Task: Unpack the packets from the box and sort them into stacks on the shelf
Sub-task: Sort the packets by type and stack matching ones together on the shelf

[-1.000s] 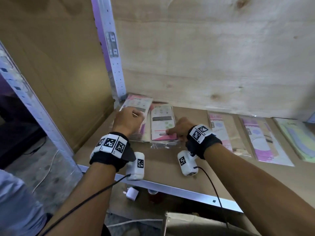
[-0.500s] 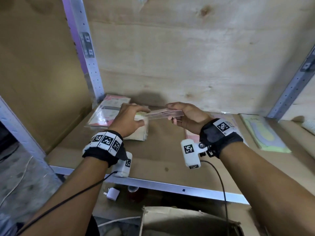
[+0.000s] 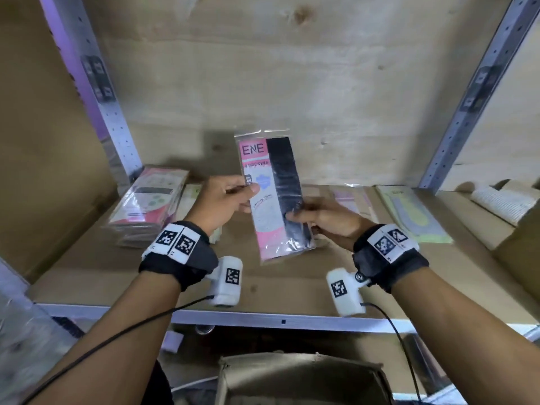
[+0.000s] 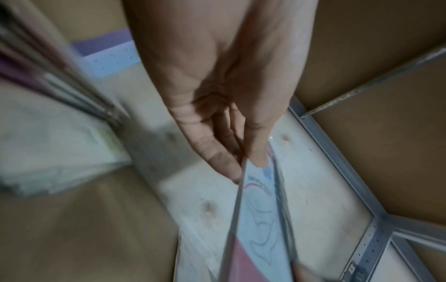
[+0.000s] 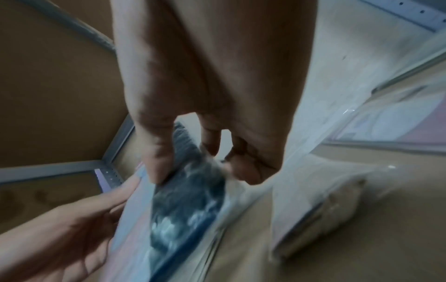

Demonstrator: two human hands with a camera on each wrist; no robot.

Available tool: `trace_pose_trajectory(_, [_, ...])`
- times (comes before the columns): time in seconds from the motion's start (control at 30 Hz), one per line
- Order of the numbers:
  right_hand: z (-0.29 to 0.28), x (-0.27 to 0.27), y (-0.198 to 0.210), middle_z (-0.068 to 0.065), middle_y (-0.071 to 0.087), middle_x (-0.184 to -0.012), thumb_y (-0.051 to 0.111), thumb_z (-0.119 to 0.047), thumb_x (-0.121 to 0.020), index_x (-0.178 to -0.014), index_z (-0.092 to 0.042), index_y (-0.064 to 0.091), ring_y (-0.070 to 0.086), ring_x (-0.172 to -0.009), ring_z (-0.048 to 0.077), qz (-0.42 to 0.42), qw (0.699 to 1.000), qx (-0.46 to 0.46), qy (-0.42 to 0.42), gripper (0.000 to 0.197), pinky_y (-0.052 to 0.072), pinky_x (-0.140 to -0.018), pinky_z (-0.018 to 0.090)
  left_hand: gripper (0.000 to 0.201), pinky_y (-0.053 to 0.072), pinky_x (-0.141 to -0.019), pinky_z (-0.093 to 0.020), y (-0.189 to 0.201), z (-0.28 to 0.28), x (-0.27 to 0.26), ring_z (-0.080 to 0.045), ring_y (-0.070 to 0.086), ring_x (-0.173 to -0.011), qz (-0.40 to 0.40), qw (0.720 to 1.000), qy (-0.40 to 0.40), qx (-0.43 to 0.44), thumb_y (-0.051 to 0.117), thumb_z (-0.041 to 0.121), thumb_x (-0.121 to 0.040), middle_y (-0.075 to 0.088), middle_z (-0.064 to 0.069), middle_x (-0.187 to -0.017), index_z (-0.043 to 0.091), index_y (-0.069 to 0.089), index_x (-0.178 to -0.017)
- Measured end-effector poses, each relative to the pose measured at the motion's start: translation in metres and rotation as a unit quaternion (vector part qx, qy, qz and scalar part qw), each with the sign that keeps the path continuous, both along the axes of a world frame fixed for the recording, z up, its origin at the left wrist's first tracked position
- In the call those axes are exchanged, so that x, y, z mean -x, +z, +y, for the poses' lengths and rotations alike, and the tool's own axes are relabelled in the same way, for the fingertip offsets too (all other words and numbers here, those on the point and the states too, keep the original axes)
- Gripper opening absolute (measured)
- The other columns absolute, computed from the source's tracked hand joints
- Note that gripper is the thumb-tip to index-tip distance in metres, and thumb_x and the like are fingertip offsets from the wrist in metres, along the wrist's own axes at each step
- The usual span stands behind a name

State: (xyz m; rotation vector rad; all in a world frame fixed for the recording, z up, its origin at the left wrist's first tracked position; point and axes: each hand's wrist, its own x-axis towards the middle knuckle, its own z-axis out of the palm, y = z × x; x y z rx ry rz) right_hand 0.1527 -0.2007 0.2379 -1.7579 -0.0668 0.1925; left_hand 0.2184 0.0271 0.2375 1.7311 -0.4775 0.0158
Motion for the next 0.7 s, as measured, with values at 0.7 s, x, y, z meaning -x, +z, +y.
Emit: trace_pose_trajectory(0.7, [-0.078, 0.015, -0.038, 0.018, 0.074, -0.107, 0.078, -0.016, -0.081, -0.104, -0.010, 0.070, 0.070, -0.096, 0.032, 0.092, 0.996, -0.001, 0.013, 0.025, 0.053, -0.091, 0.041, 0.030, 0.048, -0.072, -0.032, -0.036, -0.019, -0.043, -0.017, 0.068, -0.062, 0.106, 0.987, 0.092, -0.081, 0.063, 0.043, -0.089, 0.073, -0.002, -0.067, 0.017, 0.069, -0.077])
